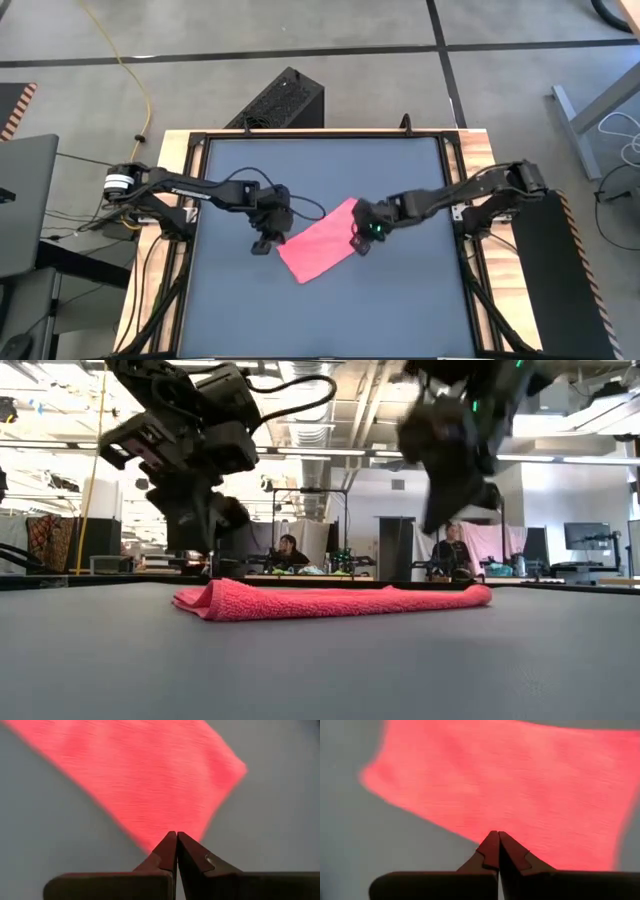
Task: Roll towel
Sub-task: Fold the pink towel
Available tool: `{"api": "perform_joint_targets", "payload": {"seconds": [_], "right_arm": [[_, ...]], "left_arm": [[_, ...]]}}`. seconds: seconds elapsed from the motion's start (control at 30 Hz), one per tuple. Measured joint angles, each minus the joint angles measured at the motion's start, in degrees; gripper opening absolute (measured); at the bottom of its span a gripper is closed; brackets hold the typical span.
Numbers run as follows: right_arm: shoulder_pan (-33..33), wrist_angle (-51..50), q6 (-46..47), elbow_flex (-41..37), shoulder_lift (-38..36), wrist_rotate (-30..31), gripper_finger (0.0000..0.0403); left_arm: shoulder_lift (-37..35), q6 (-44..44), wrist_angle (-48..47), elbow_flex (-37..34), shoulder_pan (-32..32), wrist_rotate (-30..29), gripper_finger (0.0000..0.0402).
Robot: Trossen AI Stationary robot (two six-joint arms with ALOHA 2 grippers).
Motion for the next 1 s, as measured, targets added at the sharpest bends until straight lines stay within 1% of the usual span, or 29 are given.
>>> {"api": "perform_joint_targets", "payload": {"seconds": [0.07, 0.13, 0.23, 0.37, 0.5, 0.6, 0.67, 0.8, 0.97, 1.0], "right_arm": [[3.41, 1.78, 1.26, 0.00, 0.81, 2.30, 0.0020], [6.03, 1.13, 3.95, -0.02, 2.49, 4.75, 0.0020], [7.97, 0.85, 6.99, -0.17, 6.41, 5.67, 0.0020], [7.79, 1.78, 9.65, -0.15, 10.93, 5.61, 0.0020], [6.16, 1.19, 10.13, -0.13, 13.47, 5.32, 0.0020], [4.55, 0.30, 7.47, 0.02, 13.70, 5.15, 0.0020], [2.69, -0.91, 5.25, 0.07, 13.56, 3.82, 0.0020], [-2.77, -3.44, 0.74, 0.04, 13.05, 3.12, 0.0020], [-10.11, -4.17, -1.76, 0.02, 12.83, 3.25, 0.0020], [-11.12, -4.43, -1.81, 0.00, 12.50, 2.91, 0.0020]], "left_arm": [[-0.49, -0.22, 1.20, 0.00, 0.80, -3.63, 0.0000], [-0.28, -1.26, 2.78, 0.00, 1.55, -4.86, 0.0000], [1.63, -2.04, 5.73, 0.07, 1.99, -2.67, 0.0000], [5.44, -2.27, 6.99, 0.04, 1.57, 0.22, 0.0000], [9.67, -3.07, 6.69, 0.04, 0.45, 0.59, 0.0000], [11.53, -4.38, 6.85, 0.13, -0.75, 1.66, 0.0000], [11.83, -5.03, 6.71, 0.11, -1.82, 2.54, 0.0000], [11.43, -7.40, 7.66, 0.08, -4.70, 3.46, 0.0000], [11.35, -9.71, 8.96, 0.02, -7.53, 10.97, 0.0000], [11.35, -9.73, 8.96, 0.02, -7.93, 11.38, 0.0000]]}}
